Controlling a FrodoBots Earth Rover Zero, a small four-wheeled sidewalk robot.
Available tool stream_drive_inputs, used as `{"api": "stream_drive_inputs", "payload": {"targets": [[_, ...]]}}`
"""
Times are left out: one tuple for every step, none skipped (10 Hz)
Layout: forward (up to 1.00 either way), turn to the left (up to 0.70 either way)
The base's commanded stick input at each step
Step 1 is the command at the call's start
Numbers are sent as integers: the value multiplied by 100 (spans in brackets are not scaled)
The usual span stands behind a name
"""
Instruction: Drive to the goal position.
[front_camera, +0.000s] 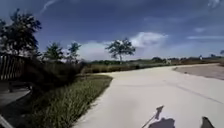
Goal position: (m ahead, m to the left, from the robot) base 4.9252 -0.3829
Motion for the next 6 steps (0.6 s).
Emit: {"api": "stream_drive_inputs", "payload": {"targets": [[85,-34],[85,-34],[85,-34],[85,-34],[85,-34],[85,-34]]}}
